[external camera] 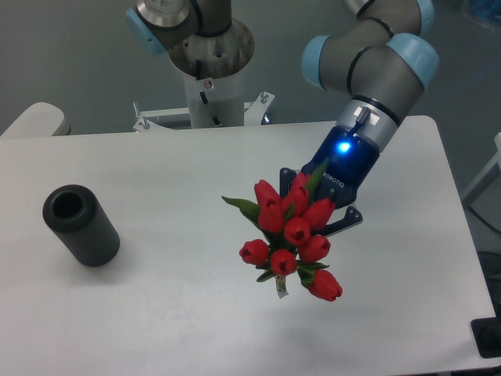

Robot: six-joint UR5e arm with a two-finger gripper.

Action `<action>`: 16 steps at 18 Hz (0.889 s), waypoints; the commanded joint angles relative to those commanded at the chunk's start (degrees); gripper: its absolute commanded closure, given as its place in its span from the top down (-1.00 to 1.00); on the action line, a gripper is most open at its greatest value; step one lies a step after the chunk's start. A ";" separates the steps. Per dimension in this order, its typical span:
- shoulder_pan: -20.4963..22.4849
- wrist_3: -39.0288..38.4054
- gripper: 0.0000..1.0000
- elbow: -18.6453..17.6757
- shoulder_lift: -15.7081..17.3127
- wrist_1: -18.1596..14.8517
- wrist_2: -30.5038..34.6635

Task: Place the flowers on the table
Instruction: 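Lower the held red tulip bouquet toward the table surface with the gripper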

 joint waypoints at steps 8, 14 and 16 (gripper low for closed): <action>4.03 8.95 -0.62 -4.91 2.28 -0.09 0.70; 7.38 14.94 -0.62 -7.30 5.01 -0.09 11.39; 6.95 16.25 -0.62 -7.56 5.54 -0.09 17.11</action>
